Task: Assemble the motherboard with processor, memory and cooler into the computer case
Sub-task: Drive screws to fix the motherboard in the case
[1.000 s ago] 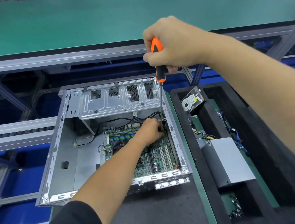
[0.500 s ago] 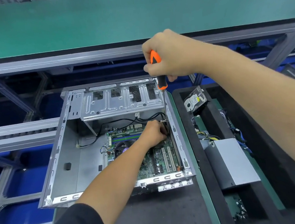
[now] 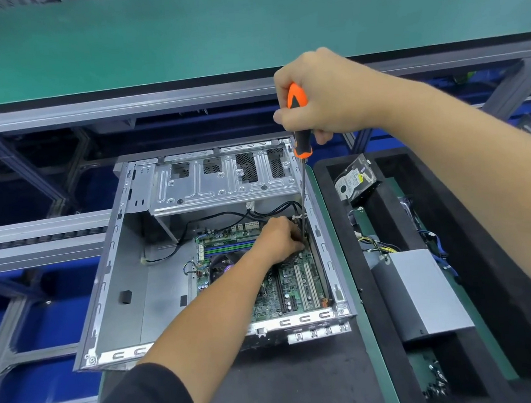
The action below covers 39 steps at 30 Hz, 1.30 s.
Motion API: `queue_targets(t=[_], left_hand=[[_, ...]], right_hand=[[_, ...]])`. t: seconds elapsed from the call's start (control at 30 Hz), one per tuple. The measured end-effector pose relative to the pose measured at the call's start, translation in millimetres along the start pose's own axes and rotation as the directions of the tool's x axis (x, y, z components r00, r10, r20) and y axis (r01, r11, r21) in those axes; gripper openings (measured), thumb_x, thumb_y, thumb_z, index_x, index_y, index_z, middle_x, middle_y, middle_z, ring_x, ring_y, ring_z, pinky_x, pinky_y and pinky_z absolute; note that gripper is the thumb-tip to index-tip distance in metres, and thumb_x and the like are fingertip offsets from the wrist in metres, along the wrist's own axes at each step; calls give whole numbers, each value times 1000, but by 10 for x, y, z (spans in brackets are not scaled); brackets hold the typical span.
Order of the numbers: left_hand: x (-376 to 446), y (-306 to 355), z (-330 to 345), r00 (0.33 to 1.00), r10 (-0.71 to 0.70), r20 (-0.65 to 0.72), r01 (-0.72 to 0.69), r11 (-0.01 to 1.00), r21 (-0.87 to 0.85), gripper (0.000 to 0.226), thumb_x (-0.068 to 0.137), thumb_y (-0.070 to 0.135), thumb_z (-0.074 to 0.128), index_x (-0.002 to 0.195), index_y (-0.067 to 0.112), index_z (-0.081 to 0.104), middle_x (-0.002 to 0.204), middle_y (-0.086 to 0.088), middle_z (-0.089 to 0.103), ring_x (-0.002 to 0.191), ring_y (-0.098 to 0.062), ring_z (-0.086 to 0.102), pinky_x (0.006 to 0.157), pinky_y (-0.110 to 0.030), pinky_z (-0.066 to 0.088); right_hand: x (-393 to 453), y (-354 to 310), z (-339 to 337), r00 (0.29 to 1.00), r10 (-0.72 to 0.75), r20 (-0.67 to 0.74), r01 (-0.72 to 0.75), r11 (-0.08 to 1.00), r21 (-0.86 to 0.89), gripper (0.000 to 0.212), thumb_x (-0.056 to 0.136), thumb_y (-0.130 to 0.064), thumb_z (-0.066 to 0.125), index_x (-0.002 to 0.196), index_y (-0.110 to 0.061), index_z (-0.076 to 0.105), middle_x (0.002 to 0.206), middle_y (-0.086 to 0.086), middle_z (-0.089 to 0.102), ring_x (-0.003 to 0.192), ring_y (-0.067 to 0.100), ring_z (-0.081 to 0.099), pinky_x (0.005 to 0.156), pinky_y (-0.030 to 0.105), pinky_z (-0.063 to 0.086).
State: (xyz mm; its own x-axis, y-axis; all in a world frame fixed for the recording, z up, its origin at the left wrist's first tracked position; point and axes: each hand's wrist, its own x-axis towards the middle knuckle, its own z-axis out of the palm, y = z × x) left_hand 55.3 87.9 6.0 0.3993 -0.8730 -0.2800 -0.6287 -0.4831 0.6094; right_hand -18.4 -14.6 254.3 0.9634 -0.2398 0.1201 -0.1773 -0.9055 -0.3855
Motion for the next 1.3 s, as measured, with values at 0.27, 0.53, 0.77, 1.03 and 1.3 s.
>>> queue_targets(t=[0.27,0.53,0.77,1.03,1.3], left_hand=[[-3,5,27,996,81,39,-86,988,127,21,82,20,71,101,14,74,102,-8,70,92,-27,64,85,-37,52],[-12,44,116,999,50,-19,-47,986,159,19,81,20,69,92,6,73,91,-15,69,85,-31,63,75,-36,53],[25,26,114,999,-29,-31,31,999,40,19,79,20,74,91,6,74,90,-13,70,85,-29,62,76,-38,53],[25,47,145,997,-58,-52,60,998,31,15,76,15,72,89,6,74,89,-13,71,84,-29,65,74,-38,55],[43,5,-5,998,-59,26,60,998,-9,16,81,10,71,97,11,75,100,-10,70,89,-23,64,76,-23,49]], right_hand=[[3,11,40,1000,8,4,-8,1000,-5,15,88,-25,59,76,-18,53,57,7,68,43,14,65,51,28,54],[1,-7,29,1000,4,21,-3,1000,-17,15,89,-25,59,76,-19,53,55,-18,64,43,11,65,50,25,52],[-3,-15,16,1000,-7,17,7,999,-36,14,90,-25,59,78,-18,54,51,-4,64,44,10,65,49,26,53],[-15,-16,-2,998,8,70,-7,1000,-16,14,88,-27,61,77,-19,55,52,-2,67,46,10,67,52,25,50],[-29,-11,-3,997,13,75,-12,1000,-13,14,88,-28,62,77,-21,55,58,-2,70,48,9,67,51,23,49]])
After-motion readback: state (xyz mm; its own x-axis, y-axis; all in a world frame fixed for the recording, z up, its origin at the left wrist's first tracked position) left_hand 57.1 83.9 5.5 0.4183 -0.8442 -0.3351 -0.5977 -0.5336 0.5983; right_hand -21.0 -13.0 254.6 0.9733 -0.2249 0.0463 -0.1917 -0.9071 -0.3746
